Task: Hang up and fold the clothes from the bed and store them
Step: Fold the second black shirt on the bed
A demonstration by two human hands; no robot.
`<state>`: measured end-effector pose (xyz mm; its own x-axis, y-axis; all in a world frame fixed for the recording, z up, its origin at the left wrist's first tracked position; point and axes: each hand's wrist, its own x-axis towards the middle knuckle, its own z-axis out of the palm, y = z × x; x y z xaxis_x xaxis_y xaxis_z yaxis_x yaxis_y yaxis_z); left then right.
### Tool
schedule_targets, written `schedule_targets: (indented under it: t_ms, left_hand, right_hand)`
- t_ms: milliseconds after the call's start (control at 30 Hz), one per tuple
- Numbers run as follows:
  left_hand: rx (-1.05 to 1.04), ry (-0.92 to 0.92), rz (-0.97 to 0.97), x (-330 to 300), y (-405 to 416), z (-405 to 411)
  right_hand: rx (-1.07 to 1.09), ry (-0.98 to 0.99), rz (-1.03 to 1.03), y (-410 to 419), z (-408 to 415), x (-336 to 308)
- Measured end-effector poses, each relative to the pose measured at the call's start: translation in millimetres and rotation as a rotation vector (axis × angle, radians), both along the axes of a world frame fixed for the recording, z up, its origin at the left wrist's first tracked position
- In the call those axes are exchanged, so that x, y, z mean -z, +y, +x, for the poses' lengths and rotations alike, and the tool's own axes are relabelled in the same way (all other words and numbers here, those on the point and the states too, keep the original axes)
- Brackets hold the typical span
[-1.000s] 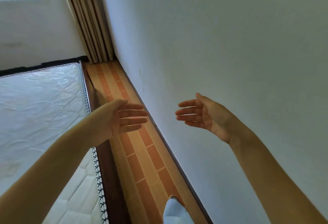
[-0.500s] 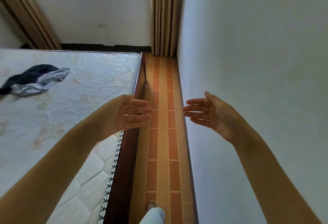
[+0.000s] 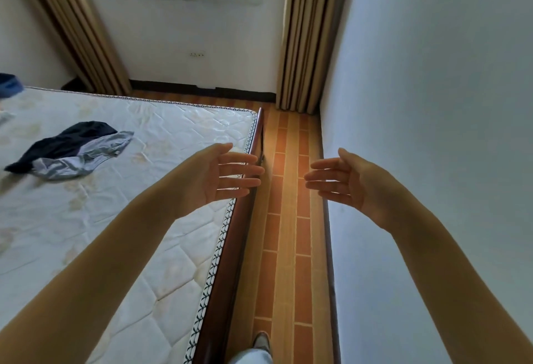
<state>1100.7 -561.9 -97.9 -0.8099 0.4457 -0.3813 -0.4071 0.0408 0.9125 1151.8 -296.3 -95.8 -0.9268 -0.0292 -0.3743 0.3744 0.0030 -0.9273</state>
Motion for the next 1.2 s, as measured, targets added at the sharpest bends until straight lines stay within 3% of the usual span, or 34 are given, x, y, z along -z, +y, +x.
schedule_targets:
  t_ms: [200,467,867,1000,1200]
  left_hand:
    - [0.120,0.014,-0.008,-11,13,-91]
    - [0.082,0.010,0.002,3,26,-217]
    - [-0.038,0.010,0.058,-21,121,-461]
    - [-0.079,-0.063,0.037,-12,135,-515]
    - [-0.015,-0.076,-0.007,0,156,-615]
  right_hand:
    - [0.015,-0.006,0.018,11,-83,-8]
    - [-0.067,-0.048,0.076,34,-212,0]
    - [0.049,0.027,-0.072,132,-463,-21]
    - [-0.015,-0.011,-0.056,145,-522,-13]
    - [-0.033,-0.023,-0.054,165,-622,3]
